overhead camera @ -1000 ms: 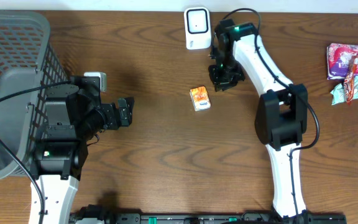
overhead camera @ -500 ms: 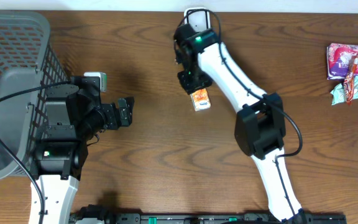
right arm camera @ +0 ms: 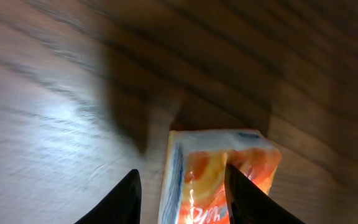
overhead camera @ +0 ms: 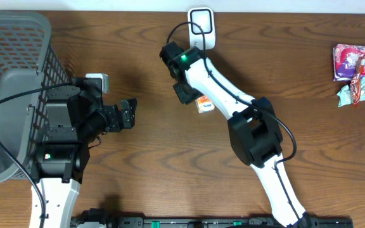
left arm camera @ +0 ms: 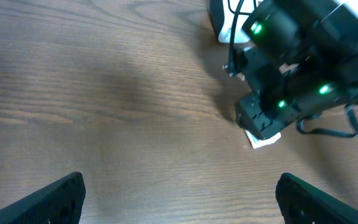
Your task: Scan the item barcode
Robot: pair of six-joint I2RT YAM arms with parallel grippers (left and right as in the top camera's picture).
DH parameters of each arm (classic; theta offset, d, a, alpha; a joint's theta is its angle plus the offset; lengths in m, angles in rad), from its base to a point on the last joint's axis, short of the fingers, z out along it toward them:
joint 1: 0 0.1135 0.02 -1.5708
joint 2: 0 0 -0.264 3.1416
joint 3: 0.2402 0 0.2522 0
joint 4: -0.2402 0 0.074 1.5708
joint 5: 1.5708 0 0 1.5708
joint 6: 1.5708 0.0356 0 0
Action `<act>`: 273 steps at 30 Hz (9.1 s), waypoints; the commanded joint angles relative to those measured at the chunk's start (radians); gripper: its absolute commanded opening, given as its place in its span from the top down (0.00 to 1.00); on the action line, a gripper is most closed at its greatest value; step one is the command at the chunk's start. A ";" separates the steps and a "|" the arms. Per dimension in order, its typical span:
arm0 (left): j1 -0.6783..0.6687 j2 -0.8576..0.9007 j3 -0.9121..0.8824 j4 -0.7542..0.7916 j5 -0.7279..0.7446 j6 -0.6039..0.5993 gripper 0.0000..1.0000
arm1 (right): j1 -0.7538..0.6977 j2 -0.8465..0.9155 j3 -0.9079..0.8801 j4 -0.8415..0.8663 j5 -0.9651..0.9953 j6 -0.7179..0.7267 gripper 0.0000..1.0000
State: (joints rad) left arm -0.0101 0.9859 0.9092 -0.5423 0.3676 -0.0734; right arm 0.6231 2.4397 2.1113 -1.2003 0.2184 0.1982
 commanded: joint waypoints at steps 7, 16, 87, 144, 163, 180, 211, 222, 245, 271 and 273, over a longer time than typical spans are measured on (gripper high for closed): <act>0.003 0.000 -0.005 0.002 0.005 0.013 0.03 | 0.010 0.005 -0.073 0.030 0.100 0.072 0.97; 0.003 0.000 -0.005 0.002 0.005 0.013 0.03 | -0.028 0.004 0.065 -0.049 -0.142 0.024 0.99; 0.003 0.000 -0.005 0.002 0.005 0.013 0.03 | -0.305 0.006 -0.119 -0.014 -0.724 -0.308 0.94; 0.003 0.000 -0.005 0.002 0.005 0.013 0.03 | -0.237 -0.069 0.118 0.776 0.375 -0.374 0.99; 0.003 0.000 -0.005 0.002 0.005 0.013 0.03 | -0.765 -0.143 0.117 0.144 0.443 -0.169 0.99; 0.003 0.000 -0.005 0.002 0.005 0.013 0.03 | -1.051 -0.143 0.088 0.107 0.127 -0.143 0.99; 0.003 0.000 -0.005 0.002 0.005 0.013 0.03 | -1.099 -0.447 -0.108 0.220 -0.198 0.060 0.09; 0.003 0.000 -0.005 0.002 0.005 0.013 0.03 | -1.029 -0.634 -0.109 0.137 -0.386 -0.015 0.03; 0.003 0.000 -0.005 0.002 0.005 0.013 0.03 | -0.746 -0.704 -0.160 -0.066 -0.498 -0.194 0.01; 0.003 0.000 -0.005 0.002 0.005 0.013 0.03 | -0.668 -1.569 -1.432 0.849 -0.568 -0.244 0.01; 0.003 0.000 -0.005 0.002 0.005 0.013 0.03 | -0.668 -1.558 -1.439 0.848 -0.568 -0.244 0.01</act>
State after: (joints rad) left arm -0.0101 0.9867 0.9073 -0.5423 0.3676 -0.0734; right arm -0.0483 0.8734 0.6880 -0.3576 -0.3443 -0.0345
